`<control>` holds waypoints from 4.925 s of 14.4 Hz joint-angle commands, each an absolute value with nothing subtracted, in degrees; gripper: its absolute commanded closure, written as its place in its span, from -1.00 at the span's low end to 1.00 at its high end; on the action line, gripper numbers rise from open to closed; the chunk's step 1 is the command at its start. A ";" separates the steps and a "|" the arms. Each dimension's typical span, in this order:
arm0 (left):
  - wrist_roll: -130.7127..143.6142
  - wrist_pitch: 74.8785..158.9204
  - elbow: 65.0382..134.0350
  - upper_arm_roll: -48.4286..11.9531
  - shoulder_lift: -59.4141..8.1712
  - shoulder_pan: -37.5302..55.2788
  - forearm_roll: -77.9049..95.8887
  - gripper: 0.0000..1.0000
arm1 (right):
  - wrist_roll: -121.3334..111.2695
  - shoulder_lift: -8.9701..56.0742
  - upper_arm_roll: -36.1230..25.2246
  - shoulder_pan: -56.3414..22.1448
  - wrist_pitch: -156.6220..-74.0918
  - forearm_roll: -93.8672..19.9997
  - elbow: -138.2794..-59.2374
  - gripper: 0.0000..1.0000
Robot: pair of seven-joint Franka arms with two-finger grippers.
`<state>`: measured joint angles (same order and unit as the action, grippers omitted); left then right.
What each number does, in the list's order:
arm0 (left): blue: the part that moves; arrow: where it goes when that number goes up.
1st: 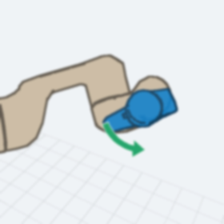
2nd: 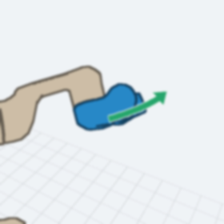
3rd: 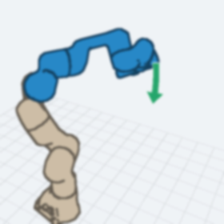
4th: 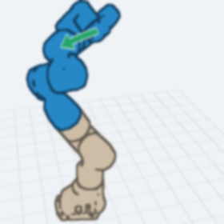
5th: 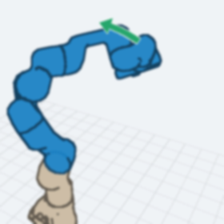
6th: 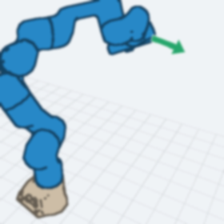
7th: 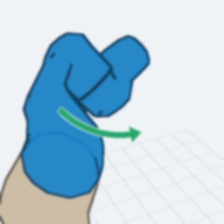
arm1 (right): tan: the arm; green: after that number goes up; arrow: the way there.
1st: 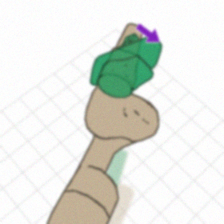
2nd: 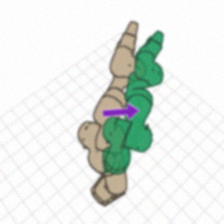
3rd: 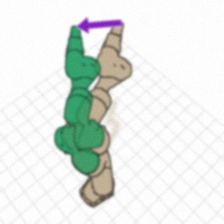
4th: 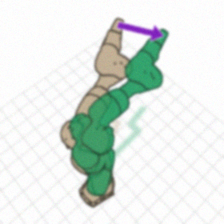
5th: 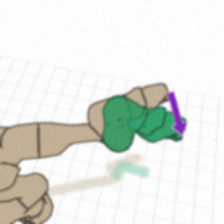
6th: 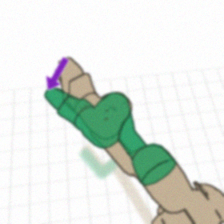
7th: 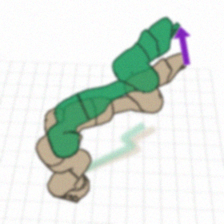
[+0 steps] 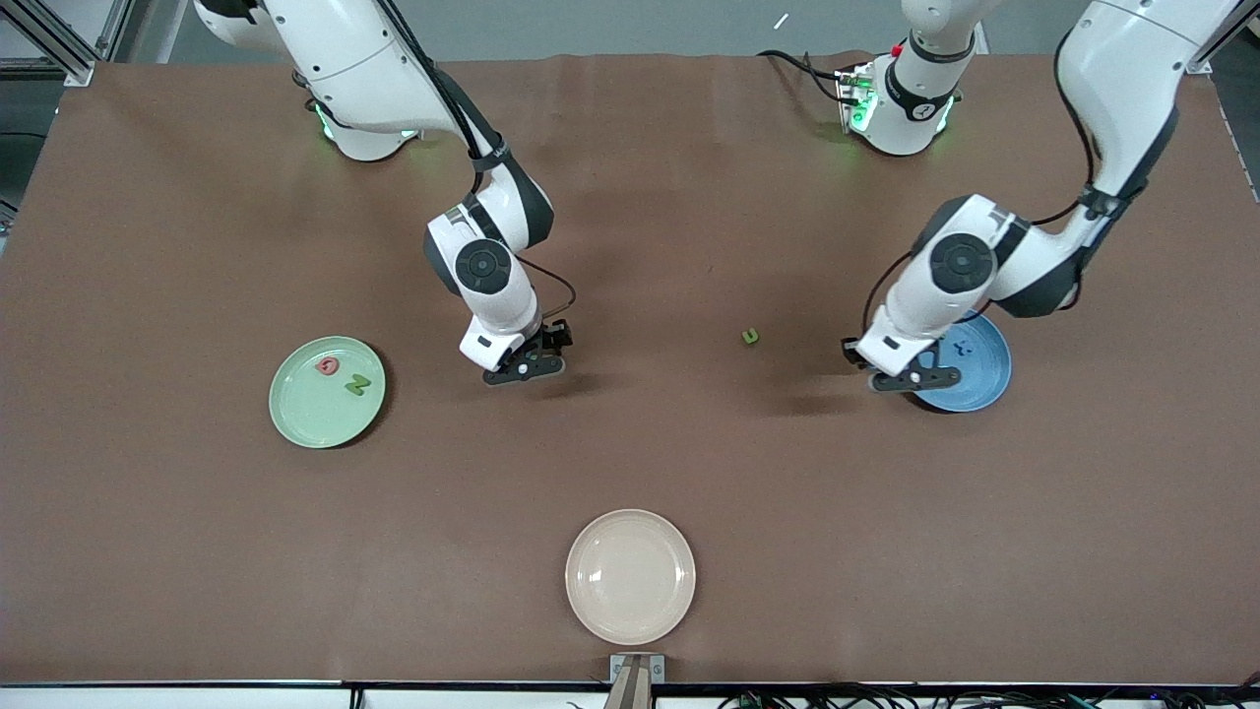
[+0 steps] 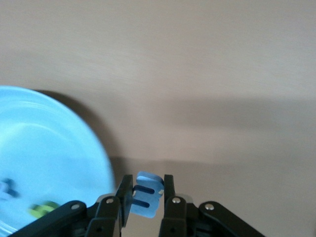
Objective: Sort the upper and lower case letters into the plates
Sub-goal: 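Carry the e to the blue plate while the right gripper grasps the B, then release the e and reach the n while the right gripper carries the B, then grasp the green n with the left gripper while the right gripper releases the B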
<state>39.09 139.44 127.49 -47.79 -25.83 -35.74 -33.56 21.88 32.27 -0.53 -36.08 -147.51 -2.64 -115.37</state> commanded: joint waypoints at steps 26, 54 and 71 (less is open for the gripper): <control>24.70 138.60 124.19 -47.02 -30.77 -45.79 -37.35 -0.97 | 23.28 33.31 -1.93 -36.74 -147.39 1.67 -113.73 0.96; 84.99 138.52 117.95 -39.64 -34.89 -3.51 -31.19 -0.80 | 6.24 21.36 -1.58 -0.61 -136.58 -2.27 -124.53 1.00; 85.08 140.10 117.77 -38.85 -37.27 -3.78 -33.75 0.45 | 12.83 20.39 -1.58 -3.43 -135.44 -5.63 -127.18 1.00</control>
<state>84.21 139.79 118.26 -38.82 -36.50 -3.58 -32.41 13.22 22.75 -1.82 -4.87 -135.61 -4.78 -125.16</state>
